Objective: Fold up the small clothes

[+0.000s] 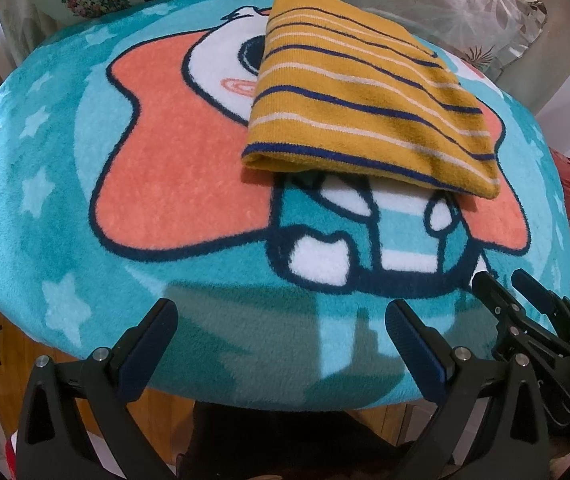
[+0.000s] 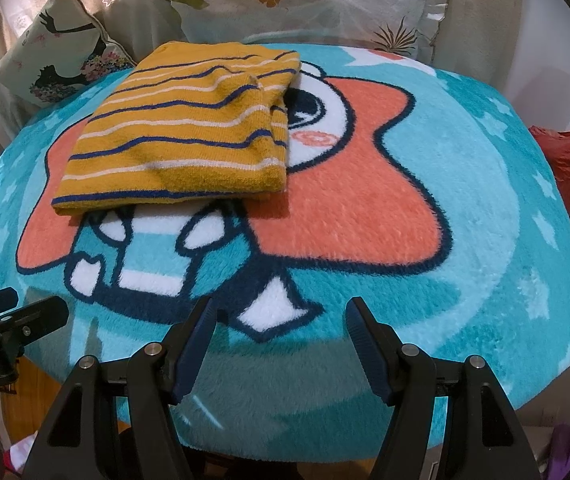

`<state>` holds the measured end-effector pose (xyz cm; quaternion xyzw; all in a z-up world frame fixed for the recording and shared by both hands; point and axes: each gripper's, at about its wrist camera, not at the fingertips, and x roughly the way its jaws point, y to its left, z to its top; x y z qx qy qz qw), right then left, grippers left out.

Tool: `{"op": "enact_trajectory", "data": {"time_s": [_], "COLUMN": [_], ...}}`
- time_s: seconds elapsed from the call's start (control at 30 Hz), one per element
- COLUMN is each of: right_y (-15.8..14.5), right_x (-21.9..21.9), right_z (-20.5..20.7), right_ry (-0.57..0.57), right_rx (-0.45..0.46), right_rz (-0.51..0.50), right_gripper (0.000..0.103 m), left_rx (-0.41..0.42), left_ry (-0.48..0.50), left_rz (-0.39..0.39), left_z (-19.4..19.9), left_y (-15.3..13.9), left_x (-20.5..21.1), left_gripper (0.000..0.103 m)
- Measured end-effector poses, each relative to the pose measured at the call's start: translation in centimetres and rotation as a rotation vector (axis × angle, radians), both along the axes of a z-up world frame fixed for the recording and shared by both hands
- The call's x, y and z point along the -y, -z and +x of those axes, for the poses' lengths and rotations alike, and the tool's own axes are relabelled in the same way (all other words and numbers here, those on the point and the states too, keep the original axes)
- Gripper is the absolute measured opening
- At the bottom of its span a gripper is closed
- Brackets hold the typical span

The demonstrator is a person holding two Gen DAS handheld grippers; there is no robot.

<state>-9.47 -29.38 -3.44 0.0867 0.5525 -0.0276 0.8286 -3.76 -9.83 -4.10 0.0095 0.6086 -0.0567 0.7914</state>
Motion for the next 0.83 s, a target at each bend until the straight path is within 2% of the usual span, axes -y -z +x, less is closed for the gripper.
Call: {"op": "enact_trajectory", "data": {"time_s": [0.83], "right_y": [0.57], "right_x": [0.59], "right_z": [0.83], "right_ry": [0.003], "right_rx": [0.005], "right_rz": [0.024], "right_gripper": [0.072], "left_rx": [-0.003], "left_ry": [0.007], "left_rz": [0.008], "left_z": [0.94], "left_y": [0.32], "left_x": [0.61], "left_gripper": [0.103]}}
